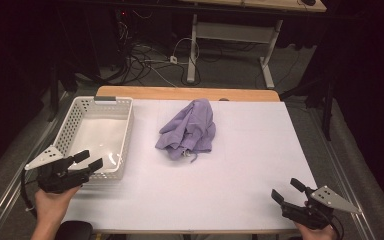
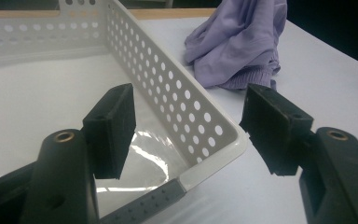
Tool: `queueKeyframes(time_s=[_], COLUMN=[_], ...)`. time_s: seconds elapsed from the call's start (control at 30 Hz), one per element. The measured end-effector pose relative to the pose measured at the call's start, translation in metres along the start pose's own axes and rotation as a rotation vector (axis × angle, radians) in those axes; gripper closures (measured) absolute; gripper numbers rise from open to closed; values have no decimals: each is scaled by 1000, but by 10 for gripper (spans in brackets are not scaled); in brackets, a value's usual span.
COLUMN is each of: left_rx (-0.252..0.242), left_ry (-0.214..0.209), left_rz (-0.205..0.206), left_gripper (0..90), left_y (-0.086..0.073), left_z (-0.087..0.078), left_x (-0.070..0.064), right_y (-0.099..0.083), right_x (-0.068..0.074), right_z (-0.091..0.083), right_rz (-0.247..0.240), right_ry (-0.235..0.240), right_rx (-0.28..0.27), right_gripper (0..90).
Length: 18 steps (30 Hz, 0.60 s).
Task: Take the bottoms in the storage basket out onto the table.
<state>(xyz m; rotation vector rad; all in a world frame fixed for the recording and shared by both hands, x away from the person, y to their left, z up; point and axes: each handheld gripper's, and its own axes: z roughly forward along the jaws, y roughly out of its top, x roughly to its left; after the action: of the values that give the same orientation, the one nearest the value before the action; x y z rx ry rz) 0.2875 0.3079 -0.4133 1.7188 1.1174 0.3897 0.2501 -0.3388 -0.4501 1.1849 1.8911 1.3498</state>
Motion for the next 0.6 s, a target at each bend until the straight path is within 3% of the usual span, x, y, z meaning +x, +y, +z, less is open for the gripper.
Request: queueKeyframes(time_s=[0.6], left_rx=[-3], left_ry=[5], left_rz=[-3], left_gripper=[343], left_y=[-12], left_z=[0], left_x=[0], right_y=[0], right_x=[0], right_z=[-1], right_rz=[2], right_ry=[-2], right_rx=[-5], right_gripper=[186])
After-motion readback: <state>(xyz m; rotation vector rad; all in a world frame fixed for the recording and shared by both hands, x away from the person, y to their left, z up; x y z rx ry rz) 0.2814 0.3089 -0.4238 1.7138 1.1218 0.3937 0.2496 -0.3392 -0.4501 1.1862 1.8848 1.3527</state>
